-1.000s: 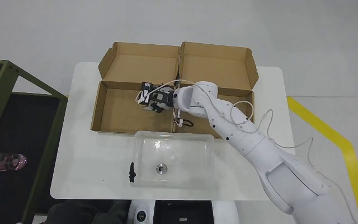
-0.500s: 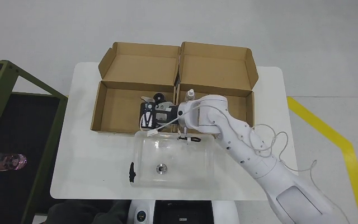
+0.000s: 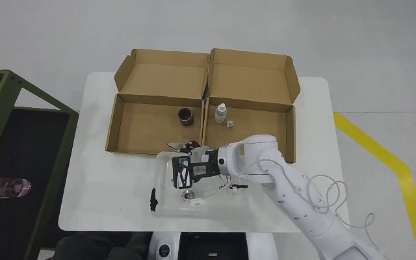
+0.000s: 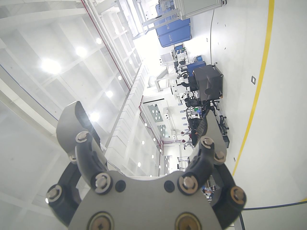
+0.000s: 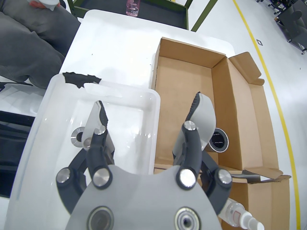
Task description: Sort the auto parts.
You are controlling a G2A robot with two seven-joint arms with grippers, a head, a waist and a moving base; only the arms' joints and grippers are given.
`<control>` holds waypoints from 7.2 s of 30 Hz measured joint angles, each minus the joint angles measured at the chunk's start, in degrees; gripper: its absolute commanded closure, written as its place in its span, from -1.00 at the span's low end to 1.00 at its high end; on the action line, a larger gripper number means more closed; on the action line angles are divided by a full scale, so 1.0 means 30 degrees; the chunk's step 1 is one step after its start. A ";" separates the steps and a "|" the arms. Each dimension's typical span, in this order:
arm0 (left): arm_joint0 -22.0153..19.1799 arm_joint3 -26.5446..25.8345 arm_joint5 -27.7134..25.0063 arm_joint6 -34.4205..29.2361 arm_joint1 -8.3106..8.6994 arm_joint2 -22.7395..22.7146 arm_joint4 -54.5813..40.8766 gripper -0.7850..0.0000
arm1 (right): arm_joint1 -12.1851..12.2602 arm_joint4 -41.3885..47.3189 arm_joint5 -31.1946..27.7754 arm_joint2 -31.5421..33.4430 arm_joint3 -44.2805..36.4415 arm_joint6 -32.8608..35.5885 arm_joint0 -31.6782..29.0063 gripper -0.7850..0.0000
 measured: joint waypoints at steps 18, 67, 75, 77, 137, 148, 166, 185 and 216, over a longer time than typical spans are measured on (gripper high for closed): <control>0.0000 0.0000 0.0000 0.0000 0.0000 0.0000 0.0000 -1.00 | 0.0895 -0.1661 -0.1493 -0.0043 -0.0322 -0.0196 -0.2729 -0.53; 0.0000 0.0000 0.0000 0.0000 0.0000 0.0000 0.0000 -1.00 | 0.0651 -0.3501 -0.0639 -0.3543 0.3288 -0.1609 -0.1108 1.00; 0.0000 0.0000 0.0000 0.0000 0.0000 0.0000 0.0000 -1.00 | 0.0813 -0.2663 -0.0790 -0.2778 0.1762 -0.1742 -0.0859 1.00; 0.0000 0.0000 0.0000 0.0000 0.0000 0.0000 0.0000 -1.00 | 0.0863 -0.2554 -0.0734 -0.2524 0.1371 -0.1684 -0.0762 1.00; 0.0000 0.0000 0.0000 0.0000 0.0000 0.0000 0.0000 -1.00 | -0.1776 0.2866 0.3914 -0.4602 1.0956 -0.2111 0.7642 1.00; 0.0000 0.0000 0.0000 0.0000 0.0000 0.0000 0.0000 -1.00 | -0.2601 0.2648 0.4200 -0.5638 1.3199 -0.2224 0.8297 1.00; 0.0000 0.0000 0.0000 0.0000 0.0000 0.0000 0.0000 -1.00 | -0.3626 0.2005 0.4388 -0.6398 1.5987 -0.2585 0.8882 0.24; 0.0000 0.0000 0.0000 0.0000 0.0000 0.0000 0.0000 -1.00 | -0.3277 0.1655 0.3721 -0.4694 1.3202 -0.3046 0.8427 0.06; 0.0000 0.0000 0.0000 0.0000 0.0000 0.0000 0.0000 -1.00 | 0.0863 0.1611 -0.1068 0.6657 -0.0414 -0.3839 -0.2761 -0.20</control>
